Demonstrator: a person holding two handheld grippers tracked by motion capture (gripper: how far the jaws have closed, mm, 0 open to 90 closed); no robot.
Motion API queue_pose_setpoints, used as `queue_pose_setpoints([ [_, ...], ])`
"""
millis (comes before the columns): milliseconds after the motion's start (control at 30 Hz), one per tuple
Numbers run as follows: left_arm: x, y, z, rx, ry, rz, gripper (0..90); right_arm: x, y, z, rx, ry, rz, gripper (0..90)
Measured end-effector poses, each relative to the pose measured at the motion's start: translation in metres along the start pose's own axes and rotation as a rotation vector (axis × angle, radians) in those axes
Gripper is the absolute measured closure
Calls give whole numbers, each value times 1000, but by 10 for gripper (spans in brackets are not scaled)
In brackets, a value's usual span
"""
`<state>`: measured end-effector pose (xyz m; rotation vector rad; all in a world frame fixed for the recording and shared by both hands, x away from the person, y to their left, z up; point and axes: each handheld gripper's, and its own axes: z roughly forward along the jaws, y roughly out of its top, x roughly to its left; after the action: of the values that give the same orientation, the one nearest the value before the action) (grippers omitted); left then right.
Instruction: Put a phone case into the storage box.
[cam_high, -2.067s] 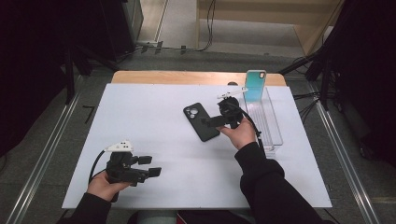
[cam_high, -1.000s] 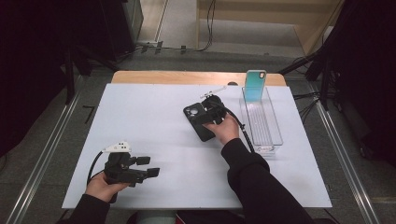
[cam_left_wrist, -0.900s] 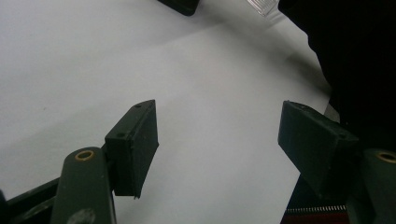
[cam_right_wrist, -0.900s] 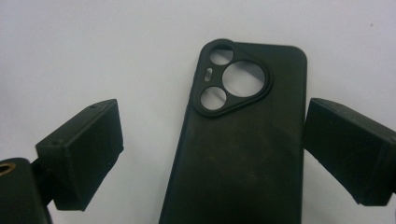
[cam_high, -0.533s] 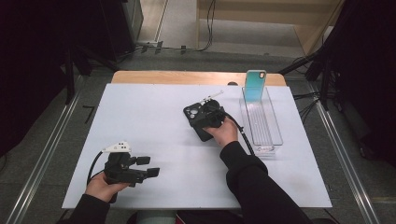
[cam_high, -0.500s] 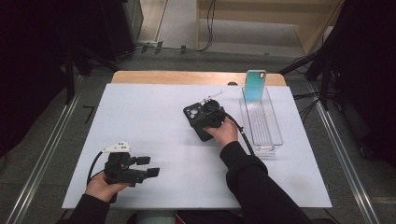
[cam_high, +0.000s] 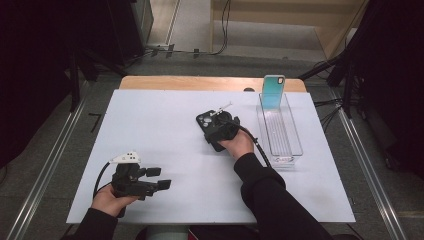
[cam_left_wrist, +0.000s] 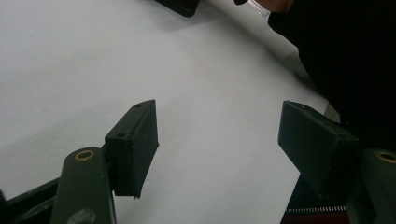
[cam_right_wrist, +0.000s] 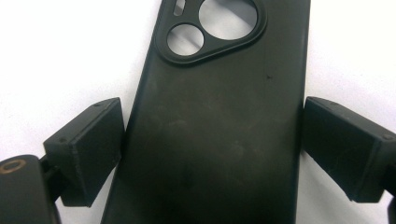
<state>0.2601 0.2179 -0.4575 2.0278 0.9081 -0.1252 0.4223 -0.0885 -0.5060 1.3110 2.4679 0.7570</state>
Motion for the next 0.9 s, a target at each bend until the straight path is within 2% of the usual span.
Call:
queue_pose_setpoints([
  [367, 1, 0, 0, 0, 5, 2, 289, -3, -3, -2, -27, 3, 11, 124],
  [667, 1, 0, 0, -1, 3, -3, 289, -8, -3, -5, -36, 40, 41, 133],
  [900, 1, 1, 0, 0, 0, -7, 289, -9, 1, -22, -66, 70, 47, 138],
])
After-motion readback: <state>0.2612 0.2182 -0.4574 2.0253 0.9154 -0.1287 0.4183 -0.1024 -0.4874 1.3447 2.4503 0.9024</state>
